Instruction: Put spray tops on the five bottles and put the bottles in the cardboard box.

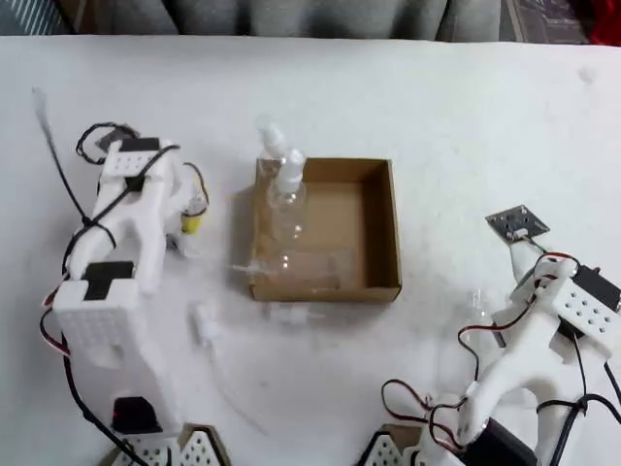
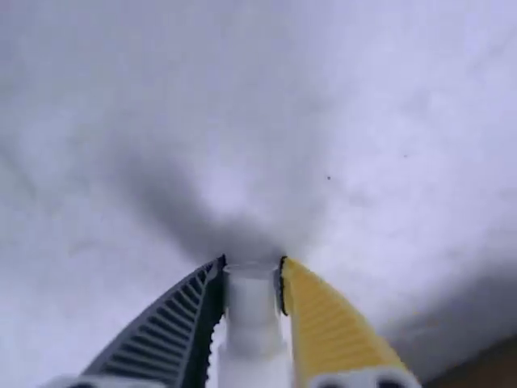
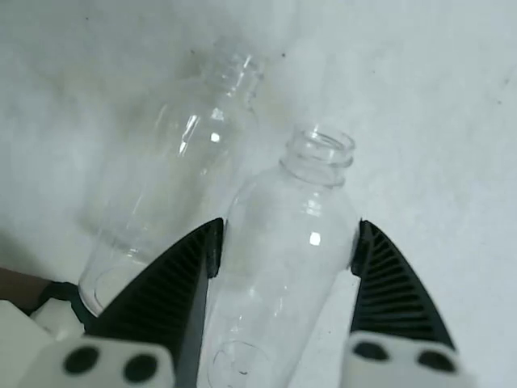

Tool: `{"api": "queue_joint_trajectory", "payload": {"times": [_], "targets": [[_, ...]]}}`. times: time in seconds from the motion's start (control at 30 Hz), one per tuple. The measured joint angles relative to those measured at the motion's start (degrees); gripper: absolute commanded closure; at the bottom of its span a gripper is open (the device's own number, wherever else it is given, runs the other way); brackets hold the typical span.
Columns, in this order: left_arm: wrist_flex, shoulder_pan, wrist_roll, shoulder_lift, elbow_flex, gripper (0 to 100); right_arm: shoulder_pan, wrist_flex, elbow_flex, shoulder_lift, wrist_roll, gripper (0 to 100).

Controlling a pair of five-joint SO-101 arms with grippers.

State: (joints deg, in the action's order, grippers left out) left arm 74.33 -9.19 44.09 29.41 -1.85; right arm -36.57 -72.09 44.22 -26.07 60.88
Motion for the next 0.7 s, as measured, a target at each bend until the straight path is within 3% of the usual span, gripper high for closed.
{"api": "queue_joint_trajectory", "payload": {"times": [0.7], "targets": [[0.4, 0.2, 0.0, 0.1, -5.4, 98, -0.1, 0.0, 0.0, 0.0, 0.0, 83.0]]}}
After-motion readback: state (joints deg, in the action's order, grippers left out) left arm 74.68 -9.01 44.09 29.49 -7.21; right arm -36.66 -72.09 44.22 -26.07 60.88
